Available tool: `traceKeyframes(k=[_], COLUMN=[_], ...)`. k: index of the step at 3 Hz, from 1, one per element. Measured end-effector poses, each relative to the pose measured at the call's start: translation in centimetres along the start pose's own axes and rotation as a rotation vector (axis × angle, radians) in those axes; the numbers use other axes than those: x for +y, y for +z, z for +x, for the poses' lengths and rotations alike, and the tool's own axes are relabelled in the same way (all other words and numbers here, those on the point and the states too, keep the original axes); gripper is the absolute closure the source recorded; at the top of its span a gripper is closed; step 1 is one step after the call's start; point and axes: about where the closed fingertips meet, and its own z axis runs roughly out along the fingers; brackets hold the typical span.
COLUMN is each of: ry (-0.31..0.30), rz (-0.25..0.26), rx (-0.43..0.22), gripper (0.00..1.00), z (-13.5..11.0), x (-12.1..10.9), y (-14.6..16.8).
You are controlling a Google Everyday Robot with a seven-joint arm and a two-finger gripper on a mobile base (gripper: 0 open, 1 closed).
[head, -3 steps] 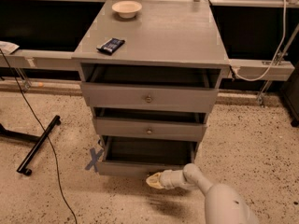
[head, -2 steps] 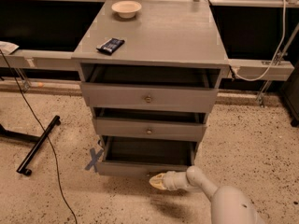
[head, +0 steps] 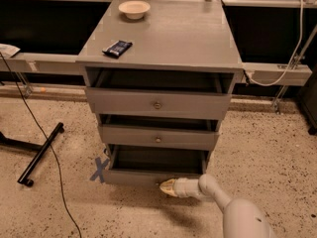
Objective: Close bottom drawer
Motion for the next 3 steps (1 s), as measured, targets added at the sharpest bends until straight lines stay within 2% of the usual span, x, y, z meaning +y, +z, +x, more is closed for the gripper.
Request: traceKeyframes(k=[1,2,3], ry=[-0.053,-0.089,-0.089], rz=[0.034,0.042,0.042], rx=[0.000,-0.007,-0.007], gripper=[1.00,1.00,1.00], z=[-0.6,-1.5,-1.4], x=[-2.5,-4.0,-4.0], y=[0.4,1.5,1.4])
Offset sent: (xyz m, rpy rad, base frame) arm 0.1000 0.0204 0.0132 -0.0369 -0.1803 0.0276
